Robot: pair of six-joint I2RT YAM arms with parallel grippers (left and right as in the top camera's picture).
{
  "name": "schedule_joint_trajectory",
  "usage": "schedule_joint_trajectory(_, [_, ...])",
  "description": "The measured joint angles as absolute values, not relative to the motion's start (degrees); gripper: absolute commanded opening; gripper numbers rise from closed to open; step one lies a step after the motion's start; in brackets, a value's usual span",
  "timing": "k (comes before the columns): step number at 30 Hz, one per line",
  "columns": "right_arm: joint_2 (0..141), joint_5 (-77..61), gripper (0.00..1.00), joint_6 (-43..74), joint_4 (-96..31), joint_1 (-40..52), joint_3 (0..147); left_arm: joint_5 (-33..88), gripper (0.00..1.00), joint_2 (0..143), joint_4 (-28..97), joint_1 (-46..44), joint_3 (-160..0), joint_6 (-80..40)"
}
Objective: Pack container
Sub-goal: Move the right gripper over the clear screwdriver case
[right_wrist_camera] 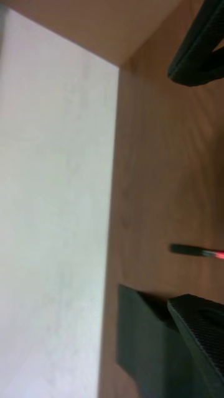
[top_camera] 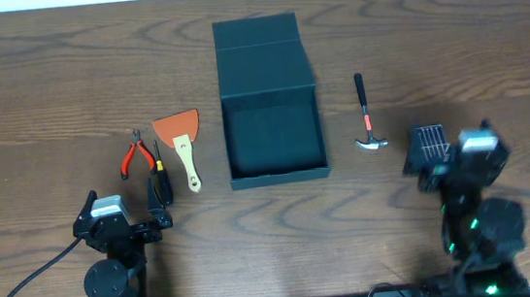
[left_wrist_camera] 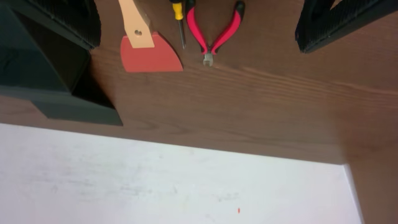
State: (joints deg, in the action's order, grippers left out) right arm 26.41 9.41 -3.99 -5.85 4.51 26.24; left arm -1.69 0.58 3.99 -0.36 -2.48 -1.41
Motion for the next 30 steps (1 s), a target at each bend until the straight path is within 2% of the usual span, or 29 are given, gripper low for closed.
schedule_joint_trajectory(2, [34.68,9.67,0.99,-3.92,-10.70,4.51,35.46,-1.65,0.99,0.58,4.01,-0.36,-2.48,-1.41])
schedule_joint_trajectory(8, [59.90,6.26,0.99,-3.75,-39.09,4.51,65.45,-1.69,0.99,0.58,3.99,-0.38,-2.48,-1.43])
schedule_joint_trajectory(12, [73.82,2.74,0.99,-3.73,-52.45,4.51,80.93,-1.67,0.99,0.58,4.01,-0.36,-2.48,-1.41])
schedule_joint_trajectory(20, [85.38,-3.05,0.99,-3.68,-59.42,4.51,86.50,-1.67,0.99,0.58,4.01,-0.36,-2.48,-1.41])
schedule_joint_trajectory(30, [92.44,-1.65,0.99,-3.60,-68.03,4.34,86.52,-1.67,0.99,0.58,4.01,-0.36,-2.48,-1.41])
